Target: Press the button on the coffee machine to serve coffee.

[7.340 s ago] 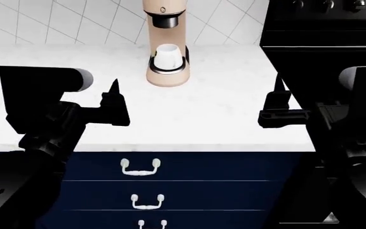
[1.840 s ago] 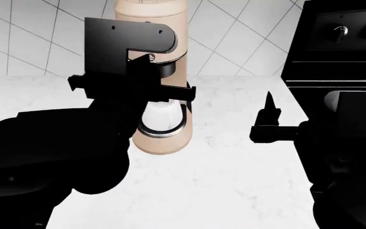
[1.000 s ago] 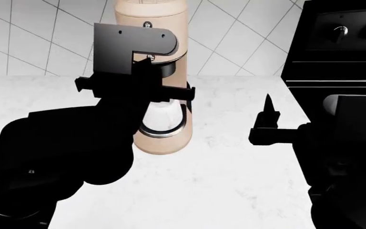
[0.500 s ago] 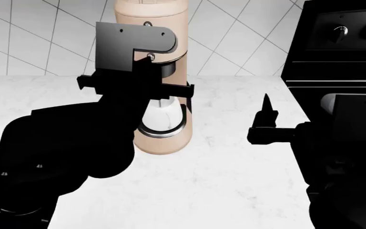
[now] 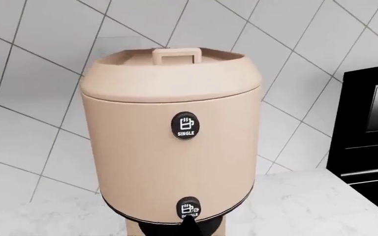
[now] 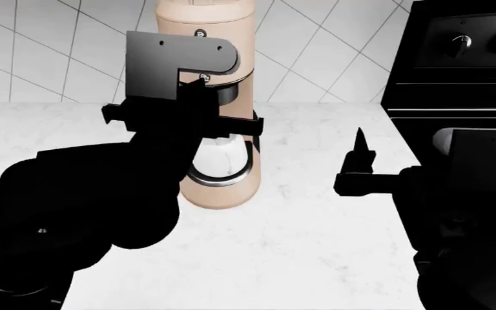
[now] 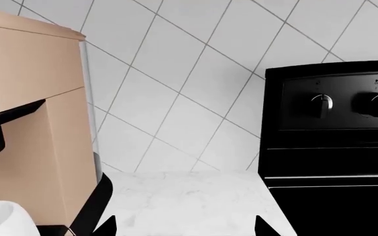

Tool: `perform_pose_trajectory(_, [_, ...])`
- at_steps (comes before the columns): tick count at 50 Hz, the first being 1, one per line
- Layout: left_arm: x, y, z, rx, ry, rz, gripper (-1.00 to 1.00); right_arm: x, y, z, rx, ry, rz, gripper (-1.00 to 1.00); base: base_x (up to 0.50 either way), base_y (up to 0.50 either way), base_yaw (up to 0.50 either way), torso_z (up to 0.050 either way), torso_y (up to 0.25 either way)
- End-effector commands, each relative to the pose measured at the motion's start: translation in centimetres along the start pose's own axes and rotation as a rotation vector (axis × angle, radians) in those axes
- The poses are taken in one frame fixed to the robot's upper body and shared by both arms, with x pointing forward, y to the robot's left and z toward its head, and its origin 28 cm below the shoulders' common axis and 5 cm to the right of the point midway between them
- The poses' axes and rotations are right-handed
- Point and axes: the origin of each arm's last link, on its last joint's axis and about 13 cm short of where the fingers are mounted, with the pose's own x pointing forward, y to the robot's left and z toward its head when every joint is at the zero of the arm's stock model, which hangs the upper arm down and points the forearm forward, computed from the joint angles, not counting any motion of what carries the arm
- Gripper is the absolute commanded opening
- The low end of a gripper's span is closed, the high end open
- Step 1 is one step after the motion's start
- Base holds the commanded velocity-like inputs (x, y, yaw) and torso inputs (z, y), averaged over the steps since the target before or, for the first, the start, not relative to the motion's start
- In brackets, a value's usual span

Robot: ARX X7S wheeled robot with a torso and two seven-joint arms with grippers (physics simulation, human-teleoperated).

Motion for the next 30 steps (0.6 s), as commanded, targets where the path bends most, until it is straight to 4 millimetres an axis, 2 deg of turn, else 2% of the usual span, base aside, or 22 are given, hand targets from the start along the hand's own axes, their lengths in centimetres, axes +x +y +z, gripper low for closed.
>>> perform_pose_trajectory(1, [-1.4,0.2,0.7,-0.008,-0.014,-0.018,-1.0,0.1,0.1,-0.2,0.011,-0.004,-0.002,1.0,0.0,0.0,0.0,0.0,0.0])
perform_pose_trajectory(9, [-1.6,0.3,0.4,-0.011,-0.012,-0.018,-1.0,0.0,0.1,-0.2,0.012,-0.002,-0.005,1.0,0.0,0.0,0.0,0.0,0.0])
perform_pose_trajectory(10, [-1.6,0.3,0.4,-0.013,-0.01,-0.018,1.0,0.0,0.0,-0.2,0.012,-0.002,-0.005,1.0,0.0,0.0,0.0,0.0,0.0])
perform_pose_trajectory(22, [-2.0,1.3,0.1,-0.038,-0.029,-0.009,1.0,0.0,0.0,-0.2,0.012,-0.002,-0.005,1.0,0.0,0.0,0.0,0.0,0.0])
perform_pose_trajectory(30, [-2.2,2.3,-1.0,-0.032,-0.059,0.008,1.0,-0.2,0.0,-0.2,0.011,-0.002,-0.007,1.0,0.0,0.0,0.0,0.0,0.0])
